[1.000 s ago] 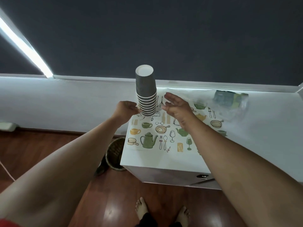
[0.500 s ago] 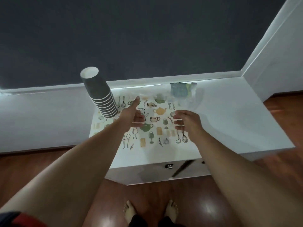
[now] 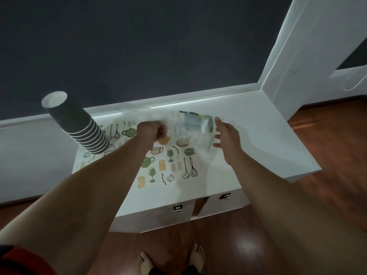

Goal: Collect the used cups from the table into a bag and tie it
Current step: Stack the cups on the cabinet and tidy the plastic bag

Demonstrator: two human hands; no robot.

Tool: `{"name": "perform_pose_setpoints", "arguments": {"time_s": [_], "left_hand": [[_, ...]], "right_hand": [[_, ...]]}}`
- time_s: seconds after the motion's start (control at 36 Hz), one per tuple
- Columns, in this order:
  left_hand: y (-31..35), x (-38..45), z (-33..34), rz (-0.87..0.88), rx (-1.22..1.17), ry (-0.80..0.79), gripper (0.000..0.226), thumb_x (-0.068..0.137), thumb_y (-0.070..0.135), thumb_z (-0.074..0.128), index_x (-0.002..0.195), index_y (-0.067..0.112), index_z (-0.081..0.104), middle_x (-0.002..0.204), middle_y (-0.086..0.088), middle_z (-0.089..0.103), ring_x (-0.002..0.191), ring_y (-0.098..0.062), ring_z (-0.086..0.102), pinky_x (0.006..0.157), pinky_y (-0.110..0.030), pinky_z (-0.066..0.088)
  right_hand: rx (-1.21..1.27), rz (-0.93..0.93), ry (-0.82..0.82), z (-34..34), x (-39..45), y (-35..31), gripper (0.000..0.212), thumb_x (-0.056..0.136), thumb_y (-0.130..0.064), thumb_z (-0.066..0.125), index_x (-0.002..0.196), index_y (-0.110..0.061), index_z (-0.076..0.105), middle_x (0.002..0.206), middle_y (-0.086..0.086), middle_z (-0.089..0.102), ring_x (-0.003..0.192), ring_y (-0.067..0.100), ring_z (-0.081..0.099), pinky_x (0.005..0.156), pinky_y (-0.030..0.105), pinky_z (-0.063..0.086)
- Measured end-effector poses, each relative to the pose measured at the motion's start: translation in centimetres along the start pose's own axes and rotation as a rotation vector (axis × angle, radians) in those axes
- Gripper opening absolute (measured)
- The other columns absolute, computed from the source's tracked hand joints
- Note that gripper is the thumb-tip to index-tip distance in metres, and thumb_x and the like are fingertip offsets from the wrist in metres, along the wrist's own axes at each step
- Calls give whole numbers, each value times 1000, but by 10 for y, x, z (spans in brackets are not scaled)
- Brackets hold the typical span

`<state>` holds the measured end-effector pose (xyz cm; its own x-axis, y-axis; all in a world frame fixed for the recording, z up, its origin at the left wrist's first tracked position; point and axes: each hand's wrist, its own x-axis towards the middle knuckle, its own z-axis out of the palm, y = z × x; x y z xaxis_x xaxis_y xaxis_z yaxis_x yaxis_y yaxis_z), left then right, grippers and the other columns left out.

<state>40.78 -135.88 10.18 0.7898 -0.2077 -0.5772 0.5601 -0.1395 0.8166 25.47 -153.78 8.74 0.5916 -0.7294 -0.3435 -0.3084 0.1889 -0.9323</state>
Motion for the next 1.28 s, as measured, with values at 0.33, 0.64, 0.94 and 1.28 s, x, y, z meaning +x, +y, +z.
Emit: {"name": "perform_pose_setpoints", "arguments": {"time_s": [0.33, 0.64, 0.94, 1.28], "left_hand": [[-13, -10, -37, 59, 368, -382, 17, 92, 17, 66, 105, 6, 70, 66, 2, 60, 55, -9, 49, 48, -19, 45], [-24, -22, -63, 113, 524, -312, 24, 81, 24, 80, 77, 3, 67, 50, 1, 53, 43, -8, 43, 43, -19, 38], [-26, -29, -74, -116, 113, -200, 49, 93, 55, 56, 95, 6, 61, 75, -10, 62, 57, -22, 61, 53, -30, 53], [-55, -25, -65, 78, 174, -108, 5, 79, 19, 80, 75, 18, 79, 53, 1, 52, 46, -11, 39, 48, -22, 28]], "right_hand": [[-154, 336, -534, 23, -4, -6, 64, 69, -64, 77, 102, -10, 66, 90, 7, 71, 74, 26, 70, 76, 43, 61], [-256, 235, -650, 63, -30, 0, 53, 76, -49, 79, 104, -5, 72, 88, 9, 72, 69, 25, 69, 66, 38, 60], [6, 226, -571, 64, -34, 6, 14, 92, -5, 64, 106, -2, 67, 91, 12, 74, 74, 26, 74, 61, 32, 60], [36, 257, -559, 70, -35, 10, 13, 89, -24, 71, 94, -12, 71, 85, 3, 73, 74, 20, 73, 70, 35, 59]]}}
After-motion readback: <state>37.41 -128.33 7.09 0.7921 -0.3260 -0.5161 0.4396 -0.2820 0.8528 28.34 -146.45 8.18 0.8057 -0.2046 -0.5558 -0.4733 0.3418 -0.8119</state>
